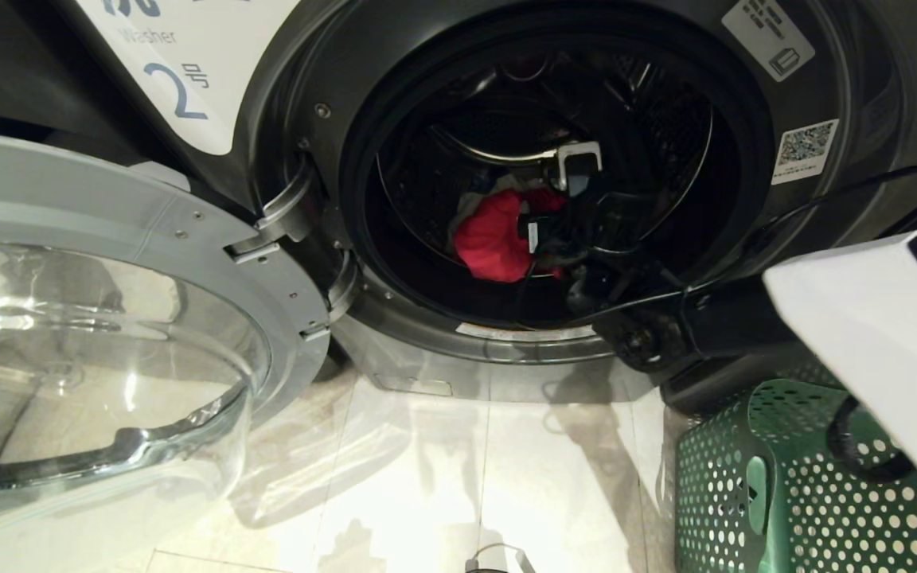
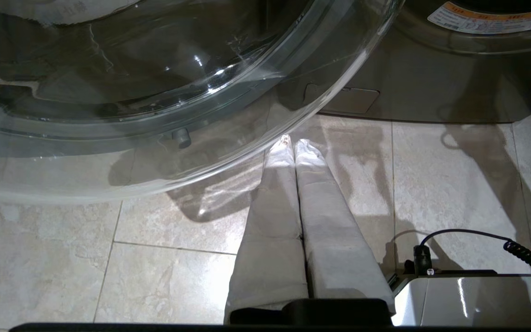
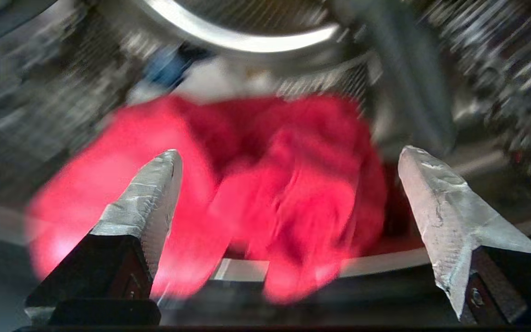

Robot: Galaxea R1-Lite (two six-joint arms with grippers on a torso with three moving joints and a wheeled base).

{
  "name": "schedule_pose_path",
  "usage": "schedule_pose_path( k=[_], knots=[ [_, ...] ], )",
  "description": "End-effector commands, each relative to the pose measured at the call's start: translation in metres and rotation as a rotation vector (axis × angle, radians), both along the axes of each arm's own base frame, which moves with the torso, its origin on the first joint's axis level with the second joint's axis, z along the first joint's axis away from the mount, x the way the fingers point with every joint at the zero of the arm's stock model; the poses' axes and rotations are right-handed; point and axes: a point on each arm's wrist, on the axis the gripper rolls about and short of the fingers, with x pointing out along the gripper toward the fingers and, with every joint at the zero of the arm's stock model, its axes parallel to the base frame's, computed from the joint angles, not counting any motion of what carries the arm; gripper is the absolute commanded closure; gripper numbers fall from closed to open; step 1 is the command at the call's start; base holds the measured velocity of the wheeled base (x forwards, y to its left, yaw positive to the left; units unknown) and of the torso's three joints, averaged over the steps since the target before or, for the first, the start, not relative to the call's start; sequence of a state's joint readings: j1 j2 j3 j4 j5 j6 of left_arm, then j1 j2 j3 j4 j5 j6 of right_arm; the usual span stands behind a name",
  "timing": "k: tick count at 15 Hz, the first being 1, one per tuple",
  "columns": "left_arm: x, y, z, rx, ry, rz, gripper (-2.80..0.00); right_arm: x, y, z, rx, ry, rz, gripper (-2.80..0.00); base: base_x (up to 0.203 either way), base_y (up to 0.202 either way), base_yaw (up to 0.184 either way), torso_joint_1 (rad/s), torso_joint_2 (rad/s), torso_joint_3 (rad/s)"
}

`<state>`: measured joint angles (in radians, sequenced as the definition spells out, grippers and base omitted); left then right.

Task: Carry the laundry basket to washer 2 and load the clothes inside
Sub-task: Close the washing machine door with the left hand

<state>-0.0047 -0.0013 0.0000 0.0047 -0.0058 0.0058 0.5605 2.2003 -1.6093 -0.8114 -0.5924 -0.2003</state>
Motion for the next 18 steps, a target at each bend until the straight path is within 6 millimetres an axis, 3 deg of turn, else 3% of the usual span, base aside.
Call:
schedule_pose_path(
  k=[1,5,7,10,13,16,18],
  knots=[
    [0.0,0.0,0.0,0.0,0.001,0.0,0.0,-0.039,-0.012,0.035,0.01,0.112,0.049,-2.8,0.0,0.0,0.0,0.0,0.0,0.0],
    [0.0,0.0,0.0,0.0,0.003,0.0,0.0,-0.095,0.007,0.029,0.086,0.405,0.26,-2.8,0.0,0.0,0.0,0.0,0.0,0.0],
    [0.0,0.0,0.0,0.0,0.001,0.0,0.0,-0.114,0.004,0.045,0.052,0.452,0.281,-2.8,0.0,0.0,0.0,0.0,0.0,0.0],
    [0.0,0.0,0.0,0.0,0.0,0.0,0.0,-0.125,0.013,0.051,-0.001,0.55,0.376,-2.8,0.0,0.0,0.0,0.0,0.0,0.0],
    [0.0,0.0,0.0,0.0,0.0,0.0,0.0,-0.131,0.02,0.036,-0.03,0.619,0.475,-2.8,0.0,0.0,0.0,0.0,0.0,0.0],
    [0.0,0.0,0.0,0.0,0.0,0.0,0.0,-0.158,0.013,0.043,-0.07,0.626,0.559,-2.8,0.0,0.0,0.0,0.0,0.0,0.0],
    [0.0,0.0,0.0,0.0,0.0,0.0,0.0,-0.179,-0.004,0.041,-0.132,0.708,0.565,-2.8,0.0,0.0,0.0,0.0,0.0,0.0]
  ],
)
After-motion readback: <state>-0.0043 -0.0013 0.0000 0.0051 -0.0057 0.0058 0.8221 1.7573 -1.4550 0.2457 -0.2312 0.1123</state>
